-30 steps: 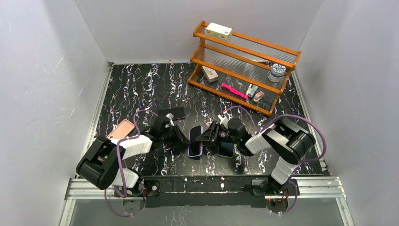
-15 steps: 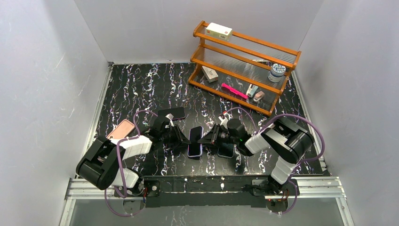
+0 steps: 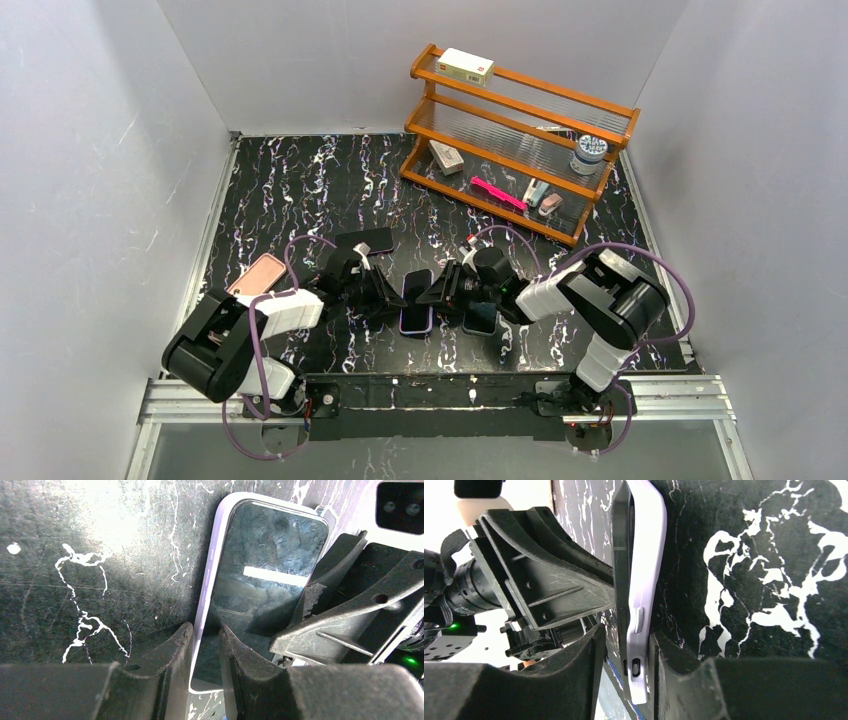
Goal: Put the phone into the phone case
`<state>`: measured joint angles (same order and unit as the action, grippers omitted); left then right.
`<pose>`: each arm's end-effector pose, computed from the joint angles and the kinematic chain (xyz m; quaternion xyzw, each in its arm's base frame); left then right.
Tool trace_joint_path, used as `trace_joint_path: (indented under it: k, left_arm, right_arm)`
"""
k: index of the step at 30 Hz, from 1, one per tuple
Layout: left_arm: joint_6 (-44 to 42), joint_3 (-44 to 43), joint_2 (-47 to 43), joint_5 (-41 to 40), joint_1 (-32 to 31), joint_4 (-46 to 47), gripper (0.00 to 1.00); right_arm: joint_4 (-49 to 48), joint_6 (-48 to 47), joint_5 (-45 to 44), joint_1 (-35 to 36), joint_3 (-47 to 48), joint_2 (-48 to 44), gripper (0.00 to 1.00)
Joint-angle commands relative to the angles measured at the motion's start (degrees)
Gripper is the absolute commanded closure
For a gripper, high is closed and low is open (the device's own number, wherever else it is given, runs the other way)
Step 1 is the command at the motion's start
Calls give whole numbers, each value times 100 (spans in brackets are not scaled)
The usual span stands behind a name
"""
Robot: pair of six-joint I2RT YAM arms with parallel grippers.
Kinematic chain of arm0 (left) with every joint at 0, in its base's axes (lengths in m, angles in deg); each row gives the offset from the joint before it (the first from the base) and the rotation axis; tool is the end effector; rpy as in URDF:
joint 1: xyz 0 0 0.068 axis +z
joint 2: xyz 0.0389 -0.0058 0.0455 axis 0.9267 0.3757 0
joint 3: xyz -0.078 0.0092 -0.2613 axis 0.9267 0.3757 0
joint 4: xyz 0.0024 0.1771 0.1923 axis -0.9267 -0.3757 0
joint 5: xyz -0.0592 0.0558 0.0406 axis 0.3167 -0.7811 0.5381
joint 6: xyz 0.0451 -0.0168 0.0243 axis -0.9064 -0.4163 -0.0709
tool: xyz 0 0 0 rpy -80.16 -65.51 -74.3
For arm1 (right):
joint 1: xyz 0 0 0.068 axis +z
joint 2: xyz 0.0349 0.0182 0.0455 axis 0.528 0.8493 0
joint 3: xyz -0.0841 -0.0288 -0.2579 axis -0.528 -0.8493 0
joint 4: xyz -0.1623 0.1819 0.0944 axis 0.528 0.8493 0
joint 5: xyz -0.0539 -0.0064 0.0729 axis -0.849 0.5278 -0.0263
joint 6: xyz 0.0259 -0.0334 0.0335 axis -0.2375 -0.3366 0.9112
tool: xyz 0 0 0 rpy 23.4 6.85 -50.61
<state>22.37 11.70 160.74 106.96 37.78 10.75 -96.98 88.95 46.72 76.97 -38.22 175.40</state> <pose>0.2006 -0.1319 0.1359 -0.1158 0.8830 -0.4119 0.1931 0.1984 0.2182 0.1215 0.0654 0.8319 0.5301 0.1508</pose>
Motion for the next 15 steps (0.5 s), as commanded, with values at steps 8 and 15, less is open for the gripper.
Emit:
trace_joint_path:
  k: [8,15]
  left_arm:
    - [-61,77,-225,69,-53,-262,70]
    - [155,54,-1264,72,-52,-736,43]
  right_arm:
    - [615,-231,-147,110,203,-474,94]
    - [512,-485,15,-29,-97,-1194,99]
